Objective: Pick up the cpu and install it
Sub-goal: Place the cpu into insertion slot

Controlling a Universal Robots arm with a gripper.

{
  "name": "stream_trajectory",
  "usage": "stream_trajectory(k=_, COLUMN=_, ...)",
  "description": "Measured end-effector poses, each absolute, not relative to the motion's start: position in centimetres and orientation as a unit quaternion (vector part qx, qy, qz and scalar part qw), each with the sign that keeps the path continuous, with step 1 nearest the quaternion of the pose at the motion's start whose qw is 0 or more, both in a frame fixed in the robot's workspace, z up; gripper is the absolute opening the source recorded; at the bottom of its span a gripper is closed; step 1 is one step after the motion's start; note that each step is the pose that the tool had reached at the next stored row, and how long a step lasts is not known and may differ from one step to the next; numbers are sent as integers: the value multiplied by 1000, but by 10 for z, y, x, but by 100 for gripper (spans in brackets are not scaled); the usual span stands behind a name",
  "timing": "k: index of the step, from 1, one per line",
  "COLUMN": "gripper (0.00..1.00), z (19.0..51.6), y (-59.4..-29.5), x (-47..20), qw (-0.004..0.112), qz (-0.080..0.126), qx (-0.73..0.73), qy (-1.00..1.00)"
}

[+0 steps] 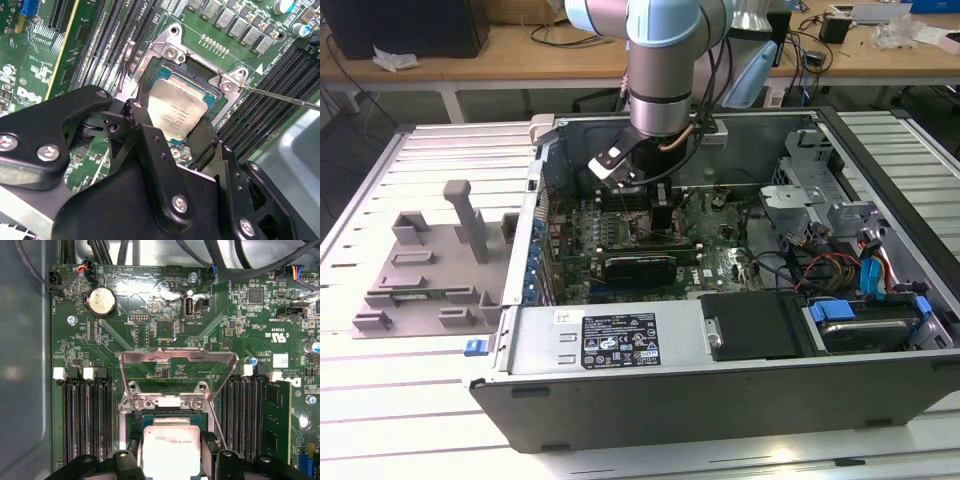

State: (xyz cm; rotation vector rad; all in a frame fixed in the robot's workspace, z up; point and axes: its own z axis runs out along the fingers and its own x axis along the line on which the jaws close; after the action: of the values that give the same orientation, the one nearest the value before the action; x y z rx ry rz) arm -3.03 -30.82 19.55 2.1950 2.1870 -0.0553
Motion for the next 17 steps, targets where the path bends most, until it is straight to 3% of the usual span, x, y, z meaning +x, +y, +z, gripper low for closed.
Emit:
stream_trajectory(k=16, gripper=55, z=196, y=-308, x=-32, qw=25, qz=-15, qx=707, qy=707)
stream_trajectory(k=17, gripper=62, z=196, y=-308, x=-32, qw=24, qz=-14, qx=707, qy=707)
